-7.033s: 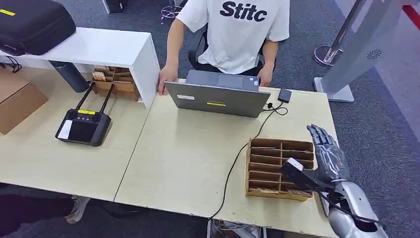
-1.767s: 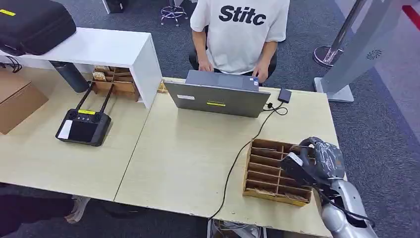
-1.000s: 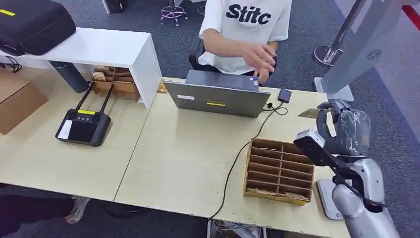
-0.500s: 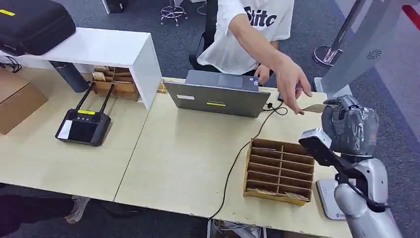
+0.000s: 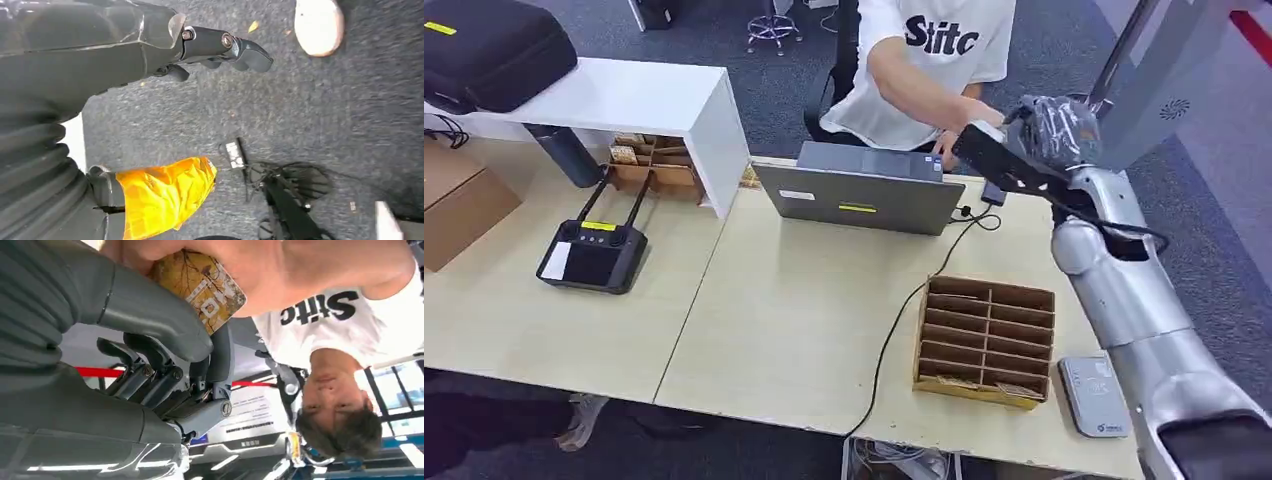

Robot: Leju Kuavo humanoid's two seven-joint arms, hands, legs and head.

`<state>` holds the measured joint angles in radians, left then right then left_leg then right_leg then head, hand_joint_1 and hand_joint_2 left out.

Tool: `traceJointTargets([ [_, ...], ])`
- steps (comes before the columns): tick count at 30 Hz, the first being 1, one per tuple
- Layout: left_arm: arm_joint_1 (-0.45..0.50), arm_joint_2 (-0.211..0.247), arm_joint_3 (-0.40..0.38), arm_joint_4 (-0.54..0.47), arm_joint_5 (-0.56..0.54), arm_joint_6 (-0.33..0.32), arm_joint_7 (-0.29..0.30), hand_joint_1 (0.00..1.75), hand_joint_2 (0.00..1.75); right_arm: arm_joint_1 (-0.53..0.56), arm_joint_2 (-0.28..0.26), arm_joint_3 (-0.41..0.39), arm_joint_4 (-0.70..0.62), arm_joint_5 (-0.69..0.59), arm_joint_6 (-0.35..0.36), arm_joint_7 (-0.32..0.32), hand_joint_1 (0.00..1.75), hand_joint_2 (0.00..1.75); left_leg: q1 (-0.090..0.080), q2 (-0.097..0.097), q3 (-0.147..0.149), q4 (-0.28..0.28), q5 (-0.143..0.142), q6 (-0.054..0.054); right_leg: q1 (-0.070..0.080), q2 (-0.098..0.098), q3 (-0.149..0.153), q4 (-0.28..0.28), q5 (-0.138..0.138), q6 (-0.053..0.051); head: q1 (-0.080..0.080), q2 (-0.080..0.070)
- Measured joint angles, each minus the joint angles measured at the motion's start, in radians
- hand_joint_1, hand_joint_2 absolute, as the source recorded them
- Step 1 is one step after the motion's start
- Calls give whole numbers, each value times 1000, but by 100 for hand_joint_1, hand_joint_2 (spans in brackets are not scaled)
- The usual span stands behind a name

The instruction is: Pass the card to the sensor for recognition and then transmit it.

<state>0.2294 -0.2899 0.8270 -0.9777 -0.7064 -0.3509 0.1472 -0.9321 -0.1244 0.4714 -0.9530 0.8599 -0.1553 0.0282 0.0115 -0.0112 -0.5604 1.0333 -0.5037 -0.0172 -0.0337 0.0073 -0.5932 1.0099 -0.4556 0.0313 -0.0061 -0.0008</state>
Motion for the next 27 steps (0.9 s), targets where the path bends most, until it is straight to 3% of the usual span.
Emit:
traceJointTargets([
  [6,-9,-10,48,13,-39,-34,18,0,175,-40,33,51,61,-11,15,24,175,175,0,-2,-2,0,0,0,0,-2,-1,0,0,0,0,0],
  [7,-10,-11,55,13,-46,-38,17,0,175,-43,34,56,66,-15,16,24,145,175,0,-2,-2,0,0,0,0,-2,-1,0,0,0,0,0],
  [8,-10,-11,61,14,-52,-41,16,0,175,-45,36,60,71,-18,16,24,16,175,0,-2,-2,0,0,0,0,-3,-1,0,0,0,0,0],
  [9,-12,-13,70,14,-59,-43,12,0,175,-46,39,66,76,-21,16,24,0,175,0,-2,-2,0,0,0,0,-3,-1,-1,0,0,0,0],
  [27,-47,-48,209,15,-209,-109,-32,0,175,-27,36,73,47,-111,-50,-9,0,175,0,0,-2,1,0,0,0,-1,-3,-1,0,0,0,0],
])
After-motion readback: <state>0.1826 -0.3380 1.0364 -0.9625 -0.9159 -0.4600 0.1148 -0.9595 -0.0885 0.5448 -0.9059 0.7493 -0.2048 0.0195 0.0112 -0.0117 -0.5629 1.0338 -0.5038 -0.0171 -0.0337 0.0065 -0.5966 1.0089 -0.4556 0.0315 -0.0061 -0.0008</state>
